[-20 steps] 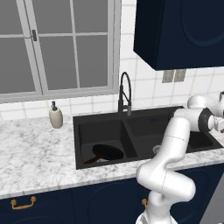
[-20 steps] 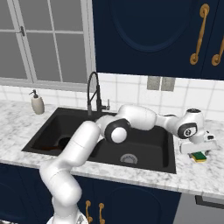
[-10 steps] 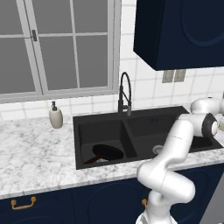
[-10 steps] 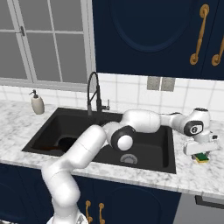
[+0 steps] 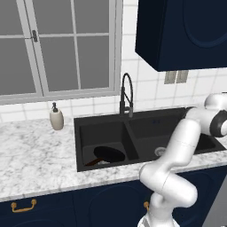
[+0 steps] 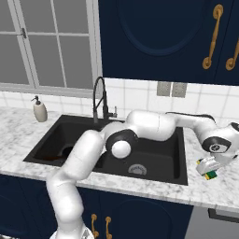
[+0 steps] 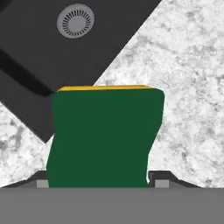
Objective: Pick the pan and sponge and place them into the sink. Then turn on the water.
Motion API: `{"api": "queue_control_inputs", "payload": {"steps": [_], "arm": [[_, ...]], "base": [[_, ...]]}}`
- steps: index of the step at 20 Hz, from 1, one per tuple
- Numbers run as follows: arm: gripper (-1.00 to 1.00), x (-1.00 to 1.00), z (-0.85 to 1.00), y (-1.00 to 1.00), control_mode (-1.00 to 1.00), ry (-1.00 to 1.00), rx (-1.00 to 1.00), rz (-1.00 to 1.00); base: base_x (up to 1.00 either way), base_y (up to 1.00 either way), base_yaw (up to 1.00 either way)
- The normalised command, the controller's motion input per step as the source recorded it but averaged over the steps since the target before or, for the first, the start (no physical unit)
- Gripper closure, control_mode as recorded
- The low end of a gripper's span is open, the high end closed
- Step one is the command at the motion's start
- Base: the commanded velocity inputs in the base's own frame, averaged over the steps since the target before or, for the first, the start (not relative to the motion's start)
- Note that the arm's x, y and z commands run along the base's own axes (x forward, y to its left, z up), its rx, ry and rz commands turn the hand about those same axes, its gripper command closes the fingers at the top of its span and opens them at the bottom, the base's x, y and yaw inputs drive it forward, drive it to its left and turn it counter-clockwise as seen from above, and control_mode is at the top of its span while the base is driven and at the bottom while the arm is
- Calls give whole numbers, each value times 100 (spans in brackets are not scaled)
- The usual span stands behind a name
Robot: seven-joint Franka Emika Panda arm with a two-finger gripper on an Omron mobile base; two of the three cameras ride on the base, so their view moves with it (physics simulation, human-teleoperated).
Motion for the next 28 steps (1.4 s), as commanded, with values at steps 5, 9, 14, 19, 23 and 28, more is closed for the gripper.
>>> {"api": "queue_control_inputs", "payload": {"steps": [5, 9, 14, 19, 23, 28], "arm": [[100, -57, 74, 100, -100, -35, 0, 17], [100, -47, 88, 100, -100, -24, -2, 16], [100, -27, 45, 100, -100, -10, -22, 19], [100, -6, 44, 100, -100, -8, -20, 24], [100, -5, 54, 100, -100, -6, -20, 21], [100, -4, 56, 100, -100, -3, -23, 17]], "base": [[0, 0, 0], [0, 0, 0], [0, 0, 0], [0, 0, 0], [0, 0, 0], [0, 0, 0]]}}
